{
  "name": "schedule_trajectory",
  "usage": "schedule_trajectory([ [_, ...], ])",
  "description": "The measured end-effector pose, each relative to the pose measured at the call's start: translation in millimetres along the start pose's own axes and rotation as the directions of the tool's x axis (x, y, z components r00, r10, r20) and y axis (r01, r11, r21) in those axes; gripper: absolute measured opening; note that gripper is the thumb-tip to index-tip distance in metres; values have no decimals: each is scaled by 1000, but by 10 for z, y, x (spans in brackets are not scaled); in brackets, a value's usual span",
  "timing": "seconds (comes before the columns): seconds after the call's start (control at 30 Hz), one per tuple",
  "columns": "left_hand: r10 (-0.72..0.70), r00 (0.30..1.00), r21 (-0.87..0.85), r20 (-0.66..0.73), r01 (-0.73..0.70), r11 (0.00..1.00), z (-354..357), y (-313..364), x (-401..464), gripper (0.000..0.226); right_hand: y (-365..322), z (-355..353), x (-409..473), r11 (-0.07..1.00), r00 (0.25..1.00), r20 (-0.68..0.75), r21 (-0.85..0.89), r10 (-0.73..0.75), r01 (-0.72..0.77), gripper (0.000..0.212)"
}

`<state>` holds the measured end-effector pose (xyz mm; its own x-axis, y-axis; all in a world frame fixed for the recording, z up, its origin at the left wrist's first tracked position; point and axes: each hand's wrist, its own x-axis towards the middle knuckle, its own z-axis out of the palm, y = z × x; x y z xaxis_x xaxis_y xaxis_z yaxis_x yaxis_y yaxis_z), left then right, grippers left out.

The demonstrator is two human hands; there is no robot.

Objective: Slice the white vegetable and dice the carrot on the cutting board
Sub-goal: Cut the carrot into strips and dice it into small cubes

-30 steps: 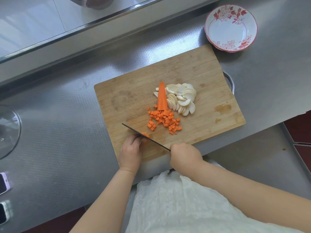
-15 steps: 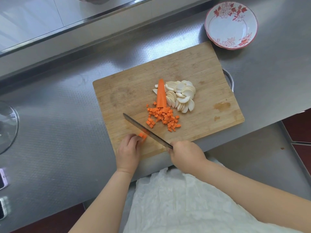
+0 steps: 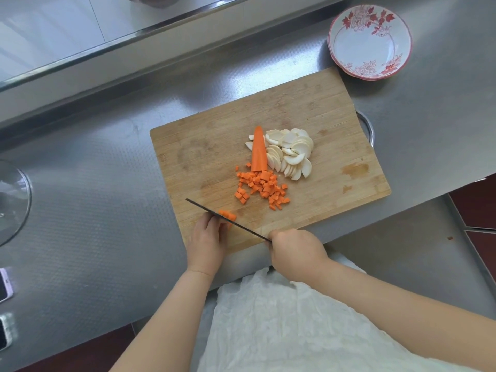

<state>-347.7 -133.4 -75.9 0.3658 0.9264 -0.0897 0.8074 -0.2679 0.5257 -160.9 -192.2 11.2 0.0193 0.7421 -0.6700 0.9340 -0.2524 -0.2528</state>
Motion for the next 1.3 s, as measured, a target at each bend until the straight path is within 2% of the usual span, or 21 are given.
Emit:
schedule_trajectory([
  [0.07,1,1000,-12,-3,-1,1000,6,-3,4,33,-12,-9,2,1000,1000,13,-9,12,-12,16],
  [0.3,46,997,19,-67,-44,999,49,0,-17,26,-84,-65,35,995,989,110,12,97,-99,17],
  [0.47,47,998,14,-52,-46,999,65,-18,-21,26,-74,-65,90,987,979,132,30,153,-158,18],
  [0.57,44,998,8,-47,-44,999,46,14,-37,27,-11,-36,144,970,977,134,160,164,-185,18],
  [0.67,44,997,-16,-58,-45,999,34,35,-30,28,21,-50,143,939,977,130,281,167,-197,28],
  [0.83,59,997,-18,-60,-60,998,-24,-4,-89,30,-33,-67,52,986,996,27,141,81,-84,21],
  [0.97,52,997,12,-48,-51,999,-46,-13,-94,33,-90,-44,-20,1000,1000,23,27,-1,0,19],
  [1.07,61,997,19,-51,-60,998,-59,5,-66,28,-115,-56,-43,1000,999,33,1,-3,3,19],
  [1.17,29,999,9,-23,-29,1000,-54,4,-48,4,-130,-100,-53,1000,998,59,-7,12,-12,17],
  [1.3,15,1000,5,-2,-15,1000,-56,14,-46,7,-156,-109,-55,999,995,92,-20,47,-45,19],
])
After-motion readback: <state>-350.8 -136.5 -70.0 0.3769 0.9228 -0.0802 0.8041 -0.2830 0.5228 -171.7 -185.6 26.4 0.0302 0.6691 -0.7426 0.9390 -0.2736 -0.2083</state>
